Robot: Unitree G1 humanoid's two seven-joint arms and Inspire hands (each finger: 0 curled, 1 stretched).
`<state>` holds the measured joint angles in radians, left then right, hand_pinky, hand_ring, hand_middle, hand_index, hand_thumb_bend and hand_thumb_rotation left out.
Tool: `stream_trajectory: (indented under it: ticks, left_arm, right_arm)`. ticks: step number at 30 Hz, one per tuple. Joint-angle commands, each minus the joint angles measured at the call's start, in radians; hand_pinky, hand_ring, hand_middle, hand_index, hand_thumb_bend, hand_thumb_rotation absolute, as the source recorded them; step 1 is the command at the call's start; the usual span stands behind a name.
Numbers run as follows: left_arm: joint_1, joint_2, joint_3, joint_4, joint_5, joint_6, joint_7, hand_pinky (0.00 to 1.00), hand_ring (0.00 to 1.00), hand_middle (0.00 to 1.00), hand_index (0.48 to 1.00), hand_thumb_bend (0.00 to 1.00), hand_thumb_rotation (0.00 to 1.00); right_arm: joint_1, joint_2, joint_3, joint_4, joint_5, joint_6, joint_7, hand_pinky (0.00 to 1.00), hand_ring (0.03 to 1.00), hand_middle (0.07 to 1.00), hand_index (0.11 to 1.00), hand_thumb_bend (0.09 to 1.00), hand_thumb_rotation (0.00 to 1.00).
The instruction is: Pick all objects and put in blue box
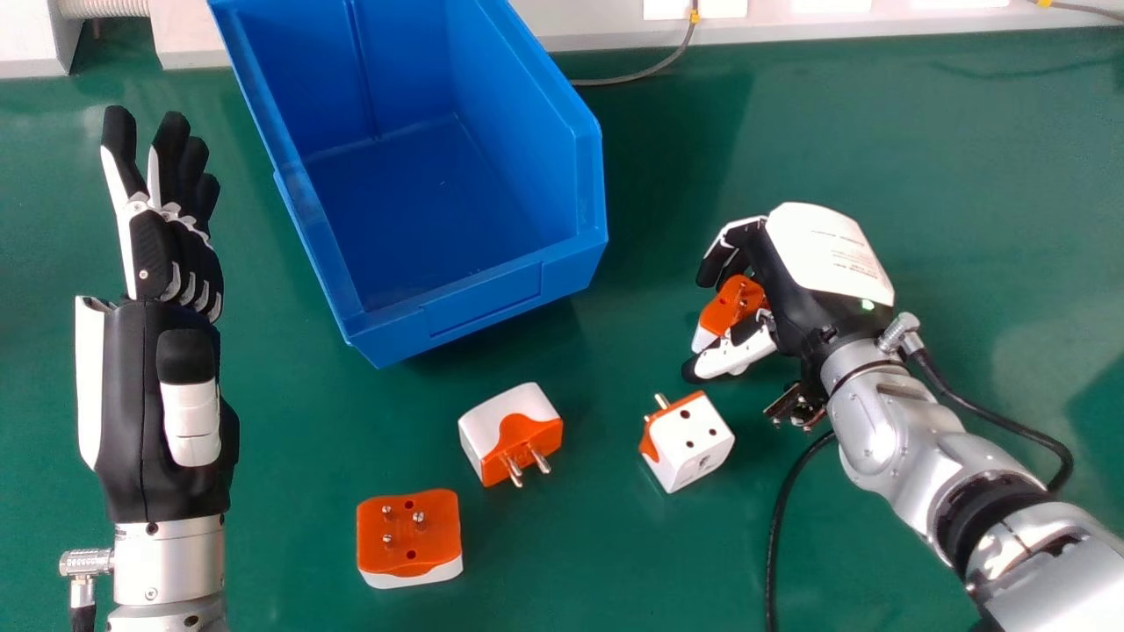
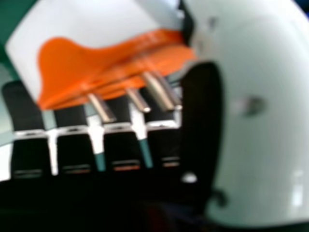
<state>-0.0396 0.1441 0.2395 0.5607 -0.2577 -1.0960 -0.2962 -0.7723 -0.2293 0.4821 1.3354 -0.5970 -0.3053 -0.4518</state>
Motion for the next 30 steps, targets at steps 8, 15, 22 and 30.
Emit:
stream_trajectory:
  ticks: [8,15,22,30]
  left_arm:
    - [-0.014,0.011,0.0,-0.006,-0.011,-0.02,-0.011,1.0,1.0,1.0,1.0,1.0,1.0]
    - [-0.016,0.012,0.001,-0.001,-0.017,-0.025,-0.018,1.0,1.0,1.0,1.0,1.0,1.0]
    - [-0.015,0.012,0.0,0.003,-0.016,-0.029,-0.022,1.0,1.0,1.0,1.0,1.0,1.0]
    - [-0.025,0.014,0.003,0.018,-0.02,-0.032,-0.033,1.0,1.0,1.0,1.0,1.0,1.0]
  right_arm:
    - [0.015,0.012,-0.062,0.009,0.039,-0.034,0.051,0.43,0.429,0.499,0.508,0.533,0.0]
    - [0.01,0.013,-0.091,-0.001,0.052,-0.057,0.04,0.43,0.423,0.498,0.501,0.527,0.0]
    - [-0.005,-0.006,-0.171,-0.037,0.121,-0.128,0.092,0.42,0.416,0.498,0.502,0.524,0.0]
    - [-0.008,-0.018,-0.214,-0.092,0.143,-0.181,0.082,0.41,0.403,0.494,0.51,0.519,0.0]
